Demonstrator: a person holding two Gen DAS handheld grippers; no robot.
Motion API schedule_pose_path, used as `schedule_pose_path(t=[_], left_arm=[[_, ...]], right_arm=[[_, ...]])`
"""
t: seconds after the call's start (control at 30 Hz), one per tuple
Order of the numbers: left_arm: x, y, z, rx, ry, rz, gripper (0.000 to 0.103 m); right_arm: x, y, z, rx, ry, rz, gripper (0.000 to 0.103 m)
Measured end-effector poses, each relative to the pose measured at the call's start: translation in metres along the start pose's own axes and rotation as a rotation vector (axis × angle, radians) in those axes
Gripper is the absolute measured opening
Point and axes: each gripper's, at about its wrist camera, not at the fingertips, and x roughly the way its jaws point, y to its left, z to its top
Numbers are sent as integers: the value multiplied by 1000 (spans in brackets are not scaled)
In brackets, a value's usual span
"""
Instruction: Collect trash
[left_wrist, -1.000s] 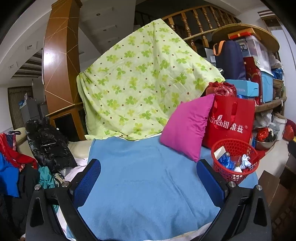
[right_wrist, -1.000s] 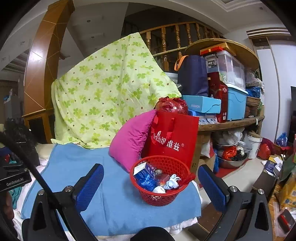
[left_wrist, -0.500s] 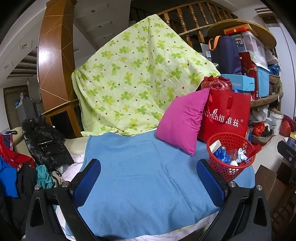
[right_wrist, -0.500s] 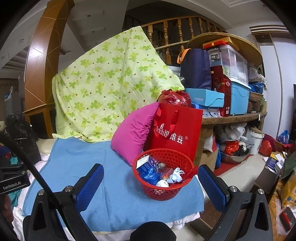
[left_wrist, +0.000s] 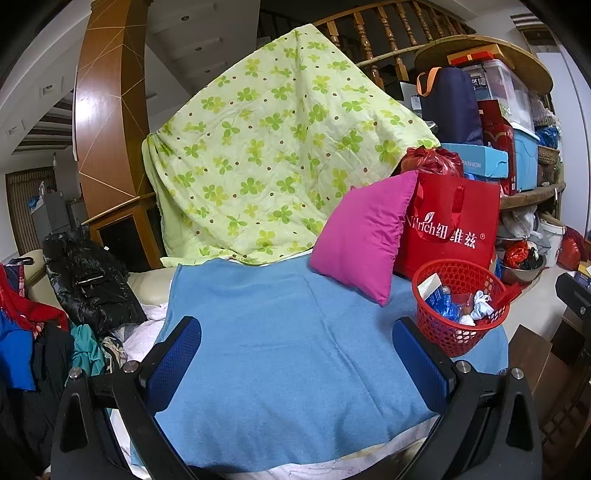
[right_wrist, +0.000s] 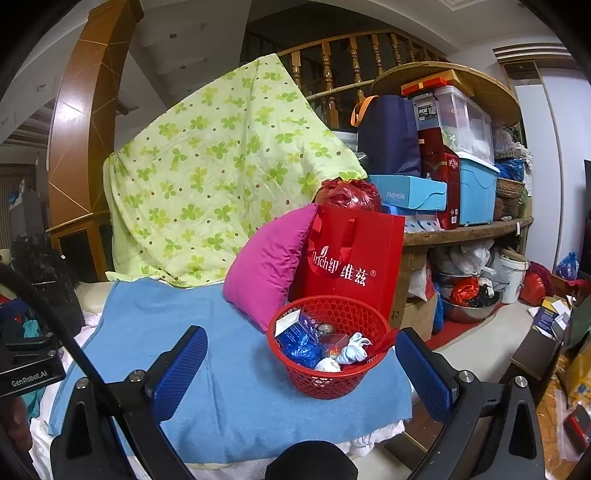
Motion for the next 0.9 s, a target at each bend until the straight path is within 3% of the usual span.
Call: schedule_pose_path(t=[0.43,0.9], left_arm=[[-2,-2,-2,-3,-1,-6,103],[-3,-1,1,-7,-3,-7,103]], right_arm=[[0,11,-2,-32,5,15,103],[-12,12,5,-14,-48,-1,103]])
